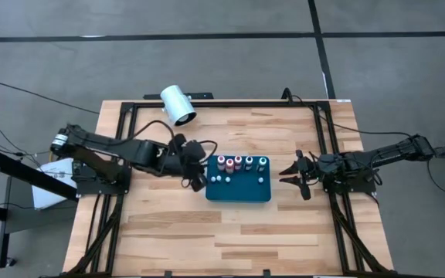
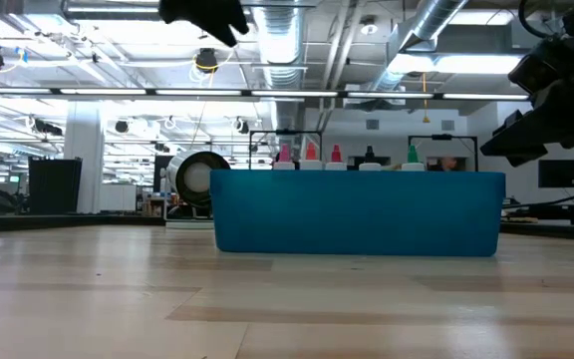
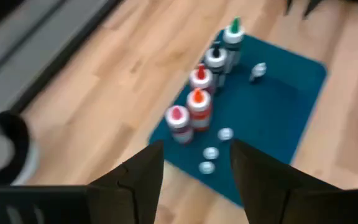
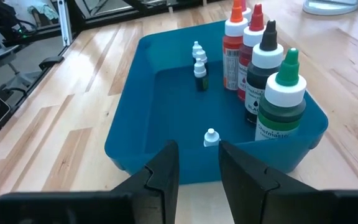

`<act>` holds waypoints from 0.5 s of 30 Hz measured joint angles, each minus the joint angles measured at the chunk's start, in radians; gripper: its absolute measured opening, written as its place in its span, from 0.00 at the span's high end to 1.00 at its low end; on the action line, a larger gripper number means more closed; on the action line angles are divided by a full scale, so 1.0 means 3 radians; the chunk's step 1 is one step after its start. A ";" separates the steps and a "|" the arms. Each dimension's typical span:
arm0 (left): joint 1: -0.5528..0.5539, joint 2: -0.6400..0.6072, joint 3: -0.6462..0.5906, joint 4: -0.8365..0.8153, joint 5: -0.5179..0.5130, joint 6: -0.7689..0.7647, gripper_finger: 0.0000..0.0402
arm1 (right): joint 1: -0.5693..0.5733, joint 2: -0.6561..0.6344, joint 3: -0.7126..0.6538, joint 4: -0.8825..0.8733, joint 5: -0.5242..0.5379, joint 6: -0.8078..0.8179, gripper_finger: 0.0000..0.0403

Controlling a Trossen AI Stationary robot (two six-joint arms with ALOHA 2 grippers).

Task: Pick & Place food coloring
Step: Return to Home Position

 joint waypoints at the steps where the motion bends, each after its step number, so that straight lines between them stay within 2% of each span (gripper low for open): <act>1: -0.0028 -0.0008 0.0000 -0.0062 -0.0087 0.0000 0.56 | 0.0000 0.0000 0.0000 0.0001 0.0000 0.0000 0.75; 5: -0.0067 -0.0057 -0.0025 -0.0129 -0.0234 0.0132 0.56 | 0.0010 0.0000 0.0000 0.0019 -0.0017 0.0001 0.75; 8: -0.0075 -0.0199 -0.0260 -0.0013 -0.0256 0.0165 0.56 | 0.0035 -0.0015 0.0000 0.0033 -0.0058 0.0000 0.75; 11: -0.0077 -0.0463 -0.0742 0.0430 -0.0246 0.0102 0.56 | 0.0073 -0.0084 0.0000 0.0042 -0.0294 0.0000 0.75; 15: -0.0107 -0.1007 -0.1543 0.1411 -0.0046 0.0161 0.56 | 0.0110 -0.0232 -0.0001 -0.0007 -0.0604 0.0008 0.75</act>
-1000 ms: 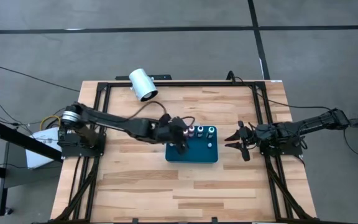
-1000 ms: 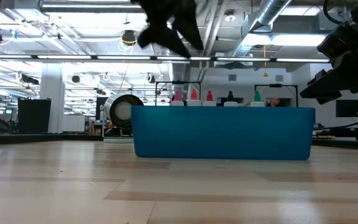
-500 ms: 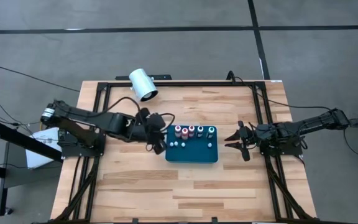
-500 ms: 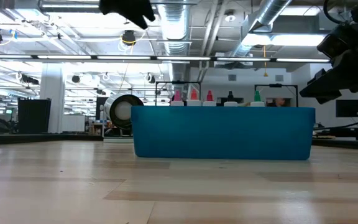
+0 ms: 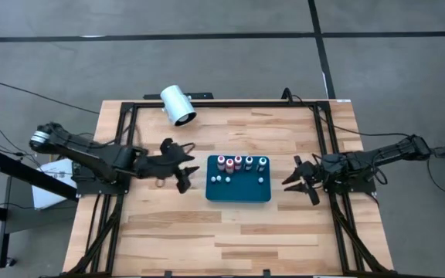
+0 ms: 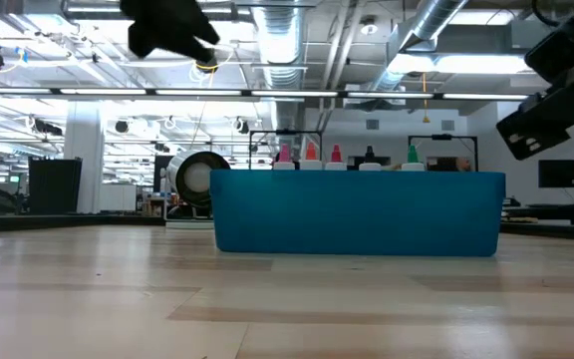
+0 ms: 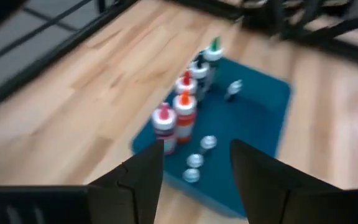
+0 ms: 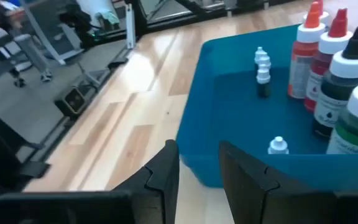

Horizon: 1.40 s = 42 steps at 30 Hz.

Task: Pick & Place food coloring
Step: Return to Home Position

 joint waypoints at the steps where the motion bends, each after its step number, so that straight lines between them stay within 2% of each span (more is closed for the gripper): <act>1: -0.0012 -0.0139 -0.0190 0.0200 0.0049 0.0001 0.56 | 0.0009 -0.0052 0.0000 -0.0031 -0.0014 0.0024 0.75; 4: -0.0074 -0.0550 -0.0719 0.0672 0.0080 -0.0003 0.56 | 0.0000 -0.0214 0.0000 -0.0170 -0.0014 0.0149 0.75; 9: -0.0272 -0.1173 -0.1451 0.1252 -0.0100 -0.0069 0.56 | 0.0006 -0.0590 0.0003 -0.0313 -0.0017 0.0193 0.75; 15: -0.0567 -0.1741 -0.2110 0.1771 -0.0605 -0.0168 0.56 | 0.0006 -0.1041 0.0068 -0.0590 -0.0014 0.0164 0.75; 18: -0.0717 -0.1907 -0.2336 0.2062 -0.0805 -0.0095 0.56 | 0.0006 -0.1044 0.0104 -0.0732 -0.0014 0.0184 0.75; 23: -0.0898 -0.1958 -0.2670 0.2580 -0.1048 0.0012 0.56 | 0.0006 -0.1044 0.0111 -0.0743 -0.0011 0.0076 0.75; 32: -0.0865 -0.1762 -0.3117 0.3287 -0.1041 -0.0032 0.56 | 0.0006 -0.1045 0.0111 -0.0680 0.0055 -0.0018 0.75; 38: -0.0631 -0.1644 -0.3192 0.3480 -0.0776 -0.0077 0.56 | 0.0006 -0.1045 0.0111 -0.0638 0.0081 -0.0040 0.75; 42: -0.0374 -0.1576 -0.3193 0.3617 -0.0314 -0.0073 0.56 | 0.0002 -0.1045 0.0111 -0.0580 0.0080 -0.0041 0.75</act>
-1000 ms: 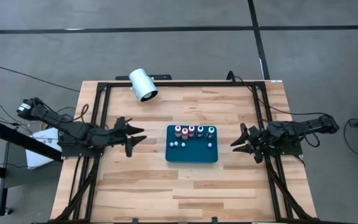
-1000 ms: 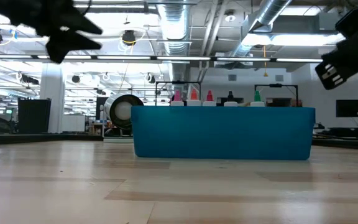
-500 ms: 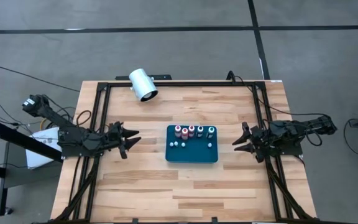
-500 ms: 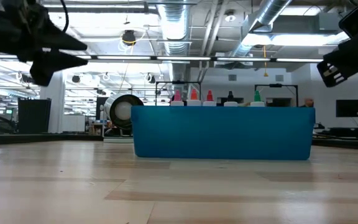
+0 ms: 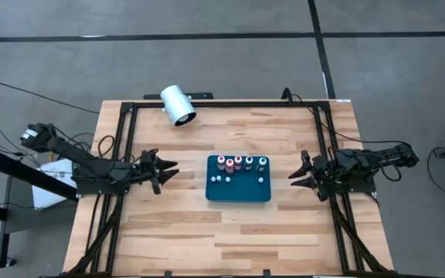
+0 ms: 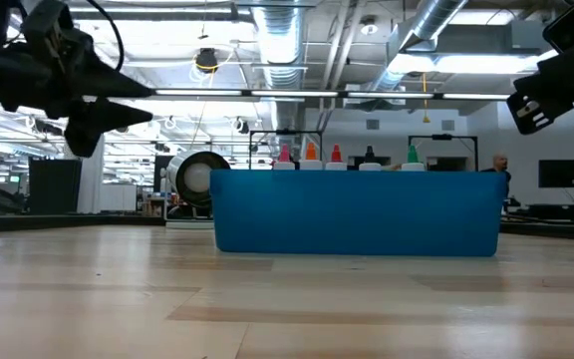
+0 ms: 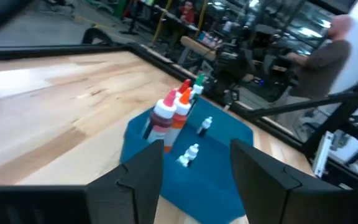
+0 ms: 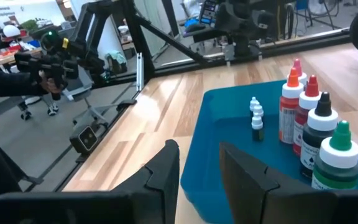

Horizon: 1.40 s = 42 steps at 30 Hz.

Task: Pick & Place food coloring
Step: Return to Home Position

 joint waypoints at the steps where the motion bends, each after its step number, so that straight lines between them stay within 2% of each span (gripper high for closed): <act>1: 0.0071 0.0027 0.0000 0.0068 0.0102 0.0049 0.56 | -0.0001 0.0001 0.0000 -0.0001 0.0000 0.0000 0.75; 5: 0.0359 0.0076 -0.0001 0.0172 0.0416 0.0182 0.56 | 0.0000 0.0000 0.0000 -0.0002 -0.0002 0.0029 0.75; 9: 0.0507 -0.0178 -0.0002 0.0169 0.0450 0.0426 0.56 | 0.0004 0.0000 0.0000 -0.0068 -0.0006 0.0090 0.75; 12: 0.0537 -0.0543 -0.0003 -0.0086 0.0441 0.0563 0.56 | 0.0004 0.0001 0.0000 -0.0116 -0.0026 0.0112 0.75; 18: 0.0504 -0.1465 -0.0004 -0.1096 0.0525 0.0470 0.56 | 0.0004 0.0001 0.0000 -0.0109 -0.0094 0.0088 0.75; 24: 0.0498 -0.2335 -0.0003 -0.1833 0.0486 0.0469 0.56 | 0.0004 0.0000 0.0003 -0.0030 -0.0095 -0.0081 0.75; 29: 0.0491 -0.2341 0.0069 -0.2043 0.0502 0.0585 0.56 | -0.0001 0.0000 0.0005 0.0024 -0.0091 -0.0269 0.75; 42: 0.0488 -0.2315 0.0071 -0.2080 0.0564 0.0697 0.56 | -0.0001 0.0001 0.0004 0.0007 -0.0089 -0.0873 0.75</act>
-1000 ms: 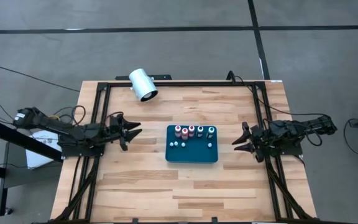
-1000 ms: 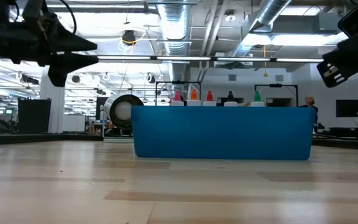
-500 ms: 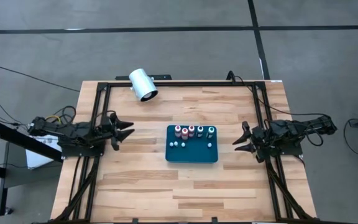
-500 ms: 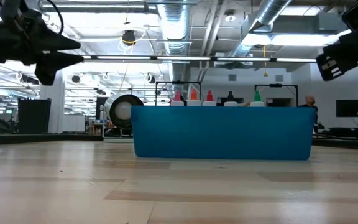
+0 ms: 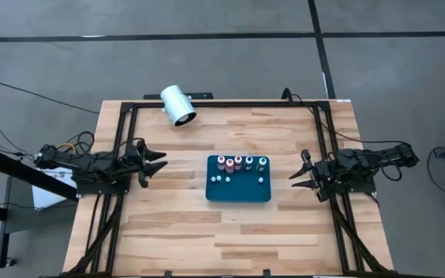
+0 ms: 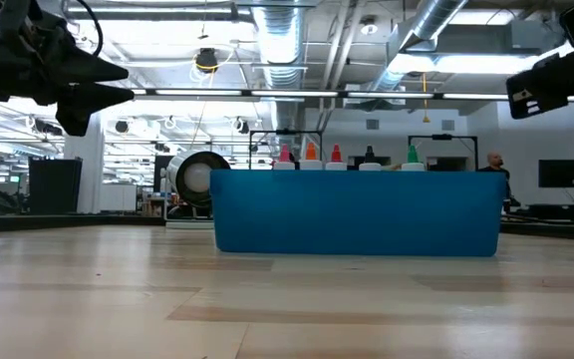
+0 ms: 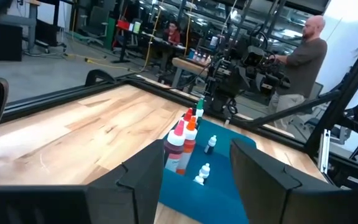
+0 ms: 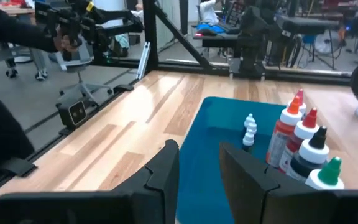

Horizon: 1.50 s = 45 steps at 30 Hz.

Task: Pick & Place food coloring
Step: Return to Home Position

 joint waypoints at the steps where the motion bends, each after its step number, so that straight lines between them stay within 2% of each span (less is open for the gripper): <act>1: 0.0000 0.0000 0.0000 0.0000 0.0000 0.0000 0.56 | 0.0001 0.0001 0.0000 -0.0009 -0.0001 0.0030 0.75; 5: 0.0000 0.0000 0.0000 -0.0005 -0.0024 -0.0022 0.56 | 0.0005 0.0001 0.0000 -0.0018 -0.0001 0.0364 0.75; 12: 0.0000 0.0000 0.0000 -0.0010 -0.0024 -0.0215 0.56 | 0.0005 0.0001 0.0000 -0.0029 -0.0085 0.1966 0.75; 16: 0.0000 0.0000 0.0000 -0.0011 -0.0025 -0.0217 0.56 | 0.0005 0.0001 0.0000 -0.0032 -0.0080 0.2377 0.75; 45: 0.0000 0.0000 0.0001 -0.0013 -0.0027 -0.0226 0.56 | 0.0005 0.0001 0.0000 -0.0045 -0.0084 0.2410 0.75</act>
